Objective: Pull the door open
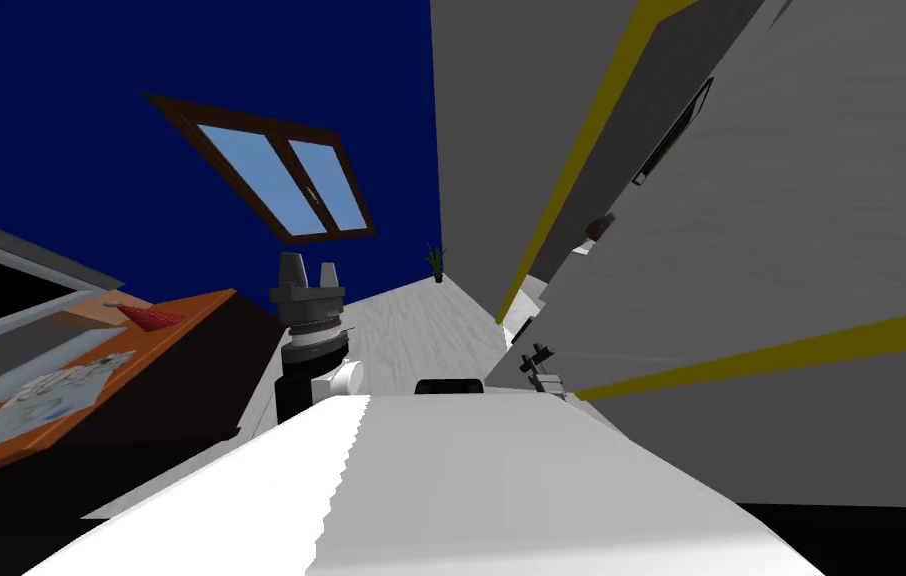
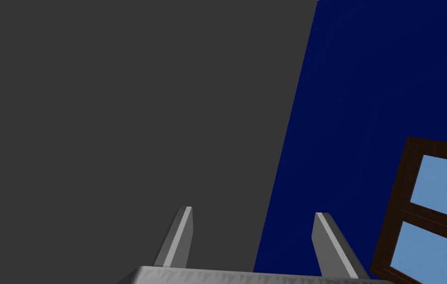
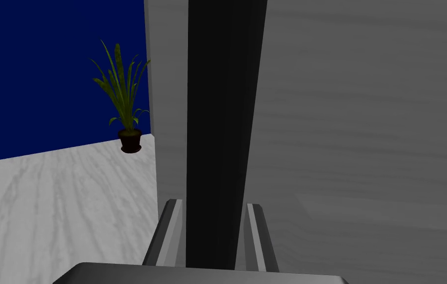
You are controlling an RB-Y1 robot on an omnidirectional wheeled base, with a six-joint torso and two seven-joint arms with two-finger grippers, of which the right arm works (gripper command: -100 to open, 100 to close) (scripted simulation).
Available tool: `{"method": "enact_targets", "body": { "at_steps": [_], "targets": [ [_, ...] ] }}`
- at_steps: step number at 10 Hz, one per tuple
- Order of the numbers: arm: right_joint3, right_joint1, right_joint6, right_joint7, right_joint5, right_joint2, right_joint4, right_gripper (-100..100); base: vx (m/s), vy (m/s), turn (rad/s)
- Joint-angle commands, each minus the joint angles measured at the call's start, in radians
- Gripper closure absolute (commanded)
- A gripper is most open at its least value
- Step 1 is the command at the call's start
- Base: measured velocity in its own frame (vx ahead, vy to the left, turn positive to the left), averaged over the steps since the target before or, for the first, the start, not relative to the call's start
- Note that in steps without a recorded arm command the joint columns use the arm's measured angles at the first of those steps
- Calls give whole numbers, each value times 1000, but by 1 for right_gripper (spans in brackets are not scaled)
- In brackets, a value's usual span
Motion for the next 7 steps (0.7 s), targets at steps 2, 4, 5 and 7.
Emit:
{"method": "enact_targets", "body": {
  "at_steps": [2,4,5,7],
  "targets": [
    [12,-3,-15,-14,4,-5,16,100,-143,-38,126],
    [24,-7,-31,-28,9,-10,32,100,-200,-33,124],
    [31,-9,-39,-35,11,-13,40,100,-213,-44,136],
    [44,-12,-56,-50,16,-18,57,100,-220,-44,137]
  ]
}}
